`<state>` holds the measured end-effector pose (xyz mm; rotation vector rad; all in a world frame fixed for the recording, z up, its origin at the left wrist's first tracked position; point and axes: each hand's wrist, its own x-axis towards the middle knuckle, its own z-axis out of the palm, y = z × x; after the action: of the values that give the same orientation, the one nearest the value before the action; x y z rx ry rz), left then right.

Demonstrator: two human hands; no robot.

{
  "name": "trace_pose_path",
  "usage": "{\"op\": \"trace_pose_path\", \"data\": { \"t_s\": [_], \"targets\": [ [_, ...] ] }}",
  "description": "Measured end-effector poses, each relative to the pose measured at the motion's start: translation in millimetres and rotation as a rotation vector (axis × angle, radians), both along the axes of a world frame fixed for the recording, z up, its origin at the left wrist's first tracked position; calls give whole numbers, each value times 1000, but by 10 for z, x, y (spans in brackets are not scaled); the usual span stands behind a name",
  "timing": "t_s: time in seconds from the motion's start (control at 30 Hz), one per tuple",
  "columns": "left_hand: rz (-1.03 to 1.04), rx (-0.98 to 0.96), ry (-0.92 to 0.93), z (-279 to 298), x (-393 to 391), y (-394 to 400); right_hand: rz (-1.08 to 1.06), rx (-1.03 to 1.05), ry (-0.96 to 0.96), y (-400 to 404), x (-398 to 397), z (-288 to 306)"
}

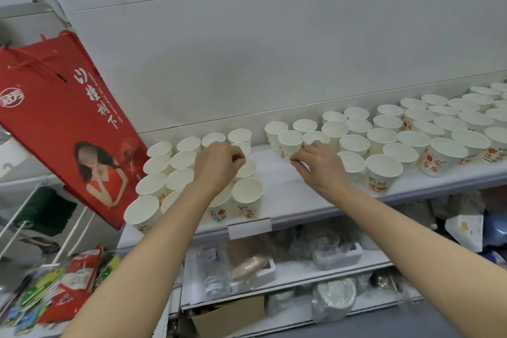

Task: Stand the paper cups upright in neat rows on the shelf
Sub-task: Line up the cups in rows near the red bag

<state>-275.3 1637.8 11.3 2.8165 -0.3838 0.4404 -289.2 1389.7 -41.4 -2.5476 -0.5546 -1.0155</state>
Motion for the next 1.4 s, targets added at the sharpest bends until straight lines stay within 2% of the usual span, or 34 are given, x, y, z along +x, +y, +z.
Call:
{"op": "trace_pose_path", "data": {
  "t_s": [0.13, 0.37, 0.5, 0.7, 0.83, 0.97, 1.03, 1.13, 1.23, 1.4],
  "targets": [
    [-31, 46, 11, 9, 559, -500, -48, 20, 40, -400, 395, 70],
    [-47, 329, 28, -159, 1319, -1029, -67, 2, 215, -779, 1086, 175],
    [-60, 355, 29, -242, 1441, -1084, -4, -10, 310, -836, 1340, 186],
    [-34, 411, 114, -221, 1515, -1041, -48, 23, 466, -836, 1561, 170],
    [-41, 525, 88, -160, 1471, -1000, -20, 48, 532, -812, 1605, 171],
    [-19, 608, 108, -164, 1446, -915, -1, -19, 567, -772, 1633, 176],
    [-36, 545, 133, -168, 1428, -888, 1, -30, 577, -760, 1648, 172],
    [-136, 331, 163, -105, 1261, -1008, -26, -50, 594, -728, 1679, 177],
    [-219, 380, 204, -102, 1137, -1206, -84, -118, 619, -630, 1696, 196],
    [-157, 389, 168, -160, 1041, -1166, -167, -154, 667, -467, 1687, 245]
  ]
}}
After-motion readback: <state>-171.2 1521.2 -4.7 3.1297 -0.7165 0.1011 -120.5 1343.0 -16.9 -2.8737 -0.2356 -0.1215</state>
